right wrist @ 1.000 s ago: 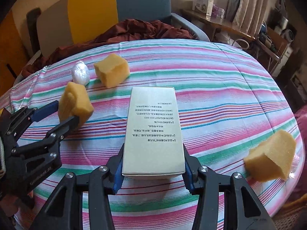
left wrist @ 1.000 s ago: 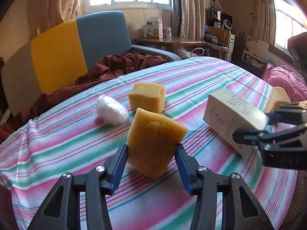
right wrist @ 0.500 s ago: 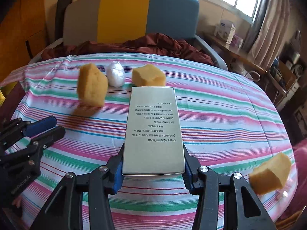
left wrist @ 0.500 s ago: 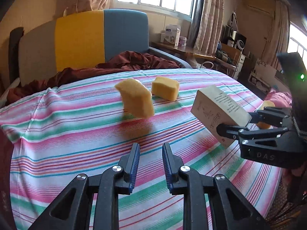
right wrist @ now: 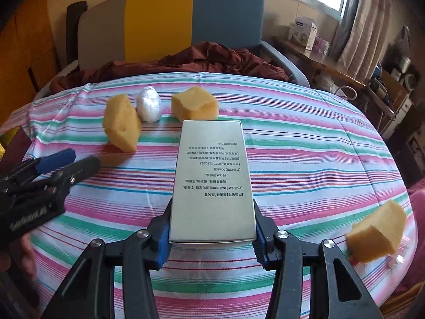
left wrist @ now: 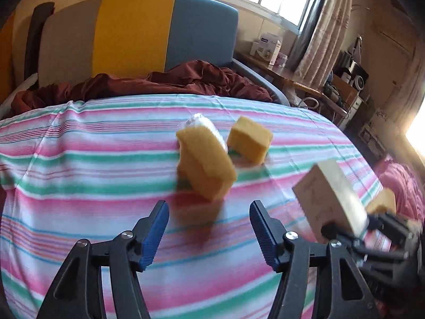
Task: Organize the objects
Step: 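Grasp a yellow sponge with the left tool while the right tool holds the box, then carry the sponge to the tray with the left tool while the right tool carries the box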
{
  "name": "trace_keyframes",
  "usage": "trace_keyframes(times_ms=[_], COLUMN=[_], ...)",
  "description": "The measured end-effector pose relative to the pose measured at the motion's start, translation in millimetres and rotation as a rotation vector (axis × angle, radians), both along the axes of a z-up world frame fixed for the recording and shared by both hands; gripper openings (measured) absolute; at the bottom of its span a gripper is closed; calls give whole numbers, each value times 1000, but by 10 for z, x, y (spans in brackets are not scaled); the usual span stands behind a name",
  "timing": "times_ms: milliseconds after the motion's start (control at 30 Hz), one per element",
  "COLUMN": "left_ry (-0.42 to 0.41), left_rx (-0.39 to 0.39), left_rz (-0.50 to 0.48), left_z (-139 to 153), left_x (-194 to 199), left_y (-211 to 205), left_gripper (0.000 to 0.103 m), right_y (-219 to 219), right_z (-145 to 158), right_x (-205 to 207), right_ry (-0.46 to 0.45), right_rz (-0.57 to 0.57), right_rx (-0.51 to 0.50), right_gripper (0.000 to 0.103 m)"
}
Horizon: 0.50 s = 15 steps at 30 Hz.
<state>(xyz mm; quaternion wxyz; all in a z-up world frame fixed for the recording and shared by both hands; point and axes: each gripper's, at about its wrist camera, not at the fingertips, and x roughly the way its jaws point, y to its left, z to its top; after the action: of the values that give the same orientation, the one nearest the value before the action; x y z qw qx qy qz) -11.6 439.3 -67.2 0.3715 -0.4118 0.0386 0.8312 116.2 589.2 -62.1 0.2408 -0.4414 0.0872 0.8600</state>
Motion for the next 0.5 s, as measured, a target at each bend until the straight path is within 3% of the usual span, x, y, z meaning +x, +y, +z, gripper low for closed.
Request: trace_keyframes(times_ms=[100, 200, 267, 333, 500], left_ry=[-9, -8, -3, 8, 56], left_rx=[-7, -67, -98, -59, -51], left_rz=[28, 49, 53, 35, 9], left_z=[18, -70, -172, -239, -213], left_x=[-124, -257, -303, -291, -116], left_y=[191, 364, 363, 269, 83], left_gripper=[64, 63, 40, 35, 28], right_y=[43, 65, 67, 54, 35], right_z=[9, 3, -3, -6, 0], right_x=[-13, -22, -26, -26, -30], right_ry=[7, 9, 7, 9, 15], right_rz=[-9, -10, -7, -3, 8], right_rx=[-9, -22, -26, -26, -22], right_gripper=[50, 50, 50, 50, 50])
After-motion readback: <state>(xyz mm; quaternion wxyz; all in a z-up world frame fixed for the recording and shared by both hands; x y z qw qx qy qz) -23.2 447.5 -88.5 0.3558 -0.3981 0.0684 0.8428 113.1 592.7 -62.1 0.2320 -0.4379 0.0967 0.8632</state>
